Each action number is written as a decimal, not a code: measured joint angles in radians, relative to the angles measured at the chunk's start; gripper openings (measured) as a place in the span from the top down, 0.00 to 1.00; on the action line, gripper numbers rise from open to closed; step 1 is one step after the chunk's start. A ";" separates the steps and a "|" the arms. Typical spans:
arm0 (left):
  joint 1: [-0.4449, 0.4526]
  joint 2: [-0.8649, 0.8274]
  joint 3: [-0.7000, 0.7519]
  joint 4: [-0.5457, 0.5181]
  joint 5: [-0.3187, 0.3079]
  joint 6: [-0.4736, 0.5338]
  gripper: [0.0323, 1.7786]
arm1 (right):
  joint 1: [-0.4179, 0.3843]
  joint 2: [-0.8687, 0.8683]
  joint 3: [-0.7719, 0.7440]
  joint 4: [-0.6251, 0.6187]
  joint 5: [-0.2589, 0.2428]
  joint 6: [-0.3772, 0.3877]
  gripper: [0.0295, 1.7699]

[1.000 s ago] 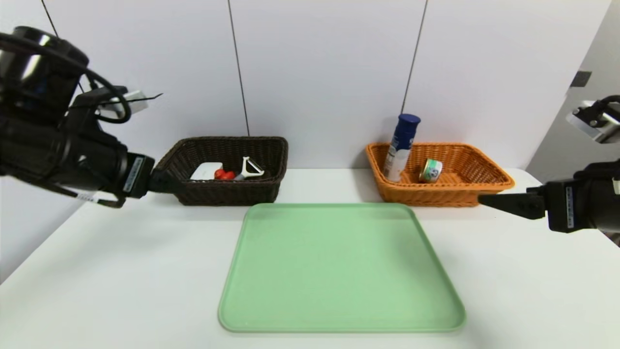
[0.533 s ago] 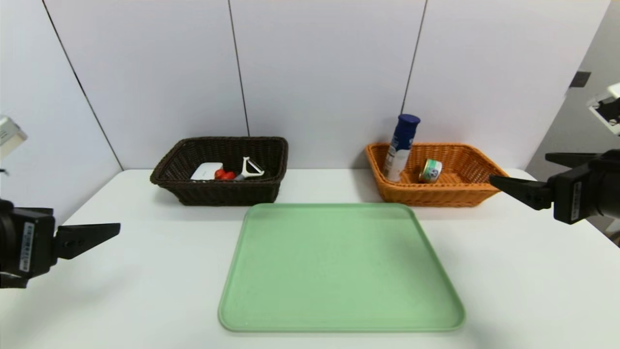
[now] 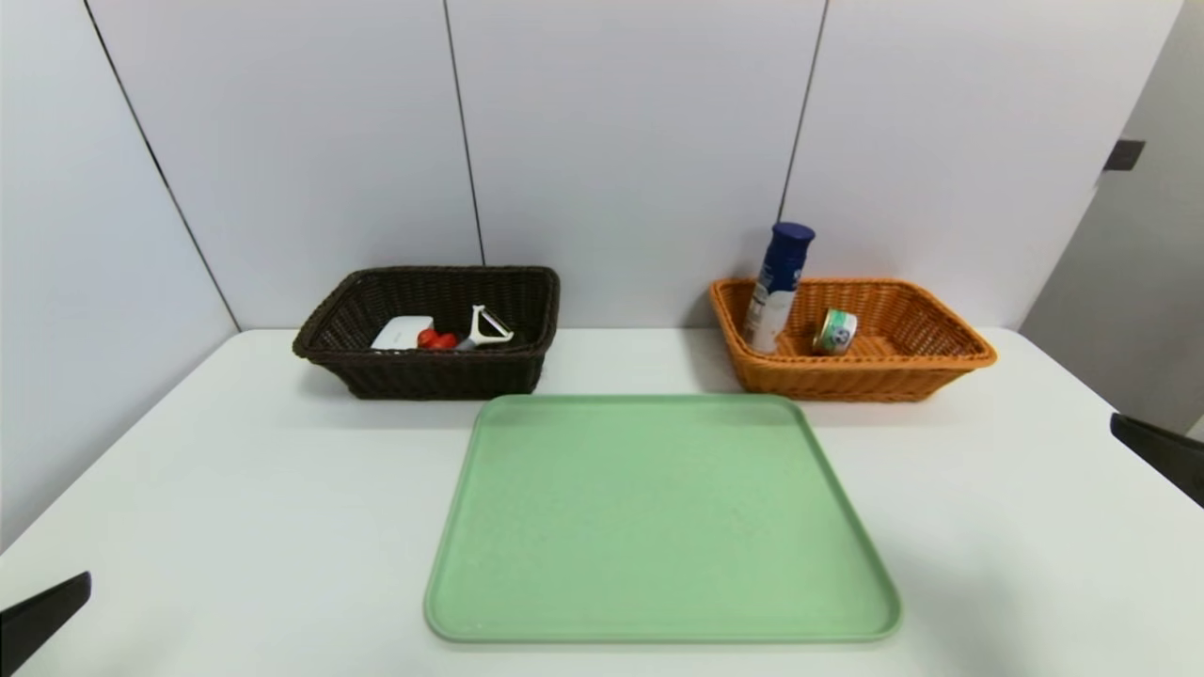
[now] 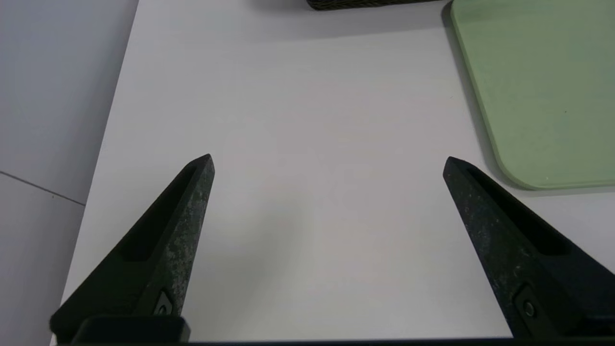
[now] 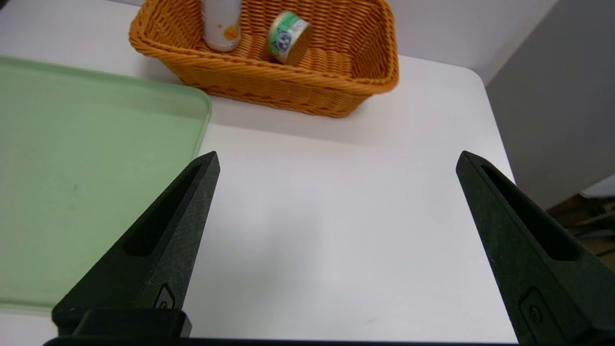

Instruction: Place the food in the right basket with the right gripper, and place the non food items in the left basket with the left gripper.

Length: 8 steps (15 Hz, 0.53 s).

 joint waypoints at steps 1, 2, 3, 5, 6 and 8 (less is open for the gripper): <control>0.008 -0.053 0.035 0.000 -0.001 0.000 0.05 | -0.019 -0.051 0.036 0.007 0.000 0.010 0.04; 0.013 -0.107 0.070 0.000 -0.003 0.000 0.05 | -0.035 -0.108 0.076 0.013 -0.003 0.016 0.04; 0.017 -0.168 0.108 -0.001 -0.005 -0.001 0.05 | -0.048 -0.166 0.114 0.019 -0.008 0.020 0.04; 0.020 -0.269 0.175 0.000 -0.005 -0.011 0.05 | -0.062 -0.281 0.176 0.053 -0.011 0.021 0.04; 0.022 -0.303 0.191 0.000 0.002 -0.033 0.05 | -0.065 -0.341 0.196 0.089 -0.010 0.021 0.04; 0.025 -0.339 0.200 -0.001 0.040 -0.042 0.05 | -0.064 -0.467 0.216 0.209 -0.002 0.021 0.04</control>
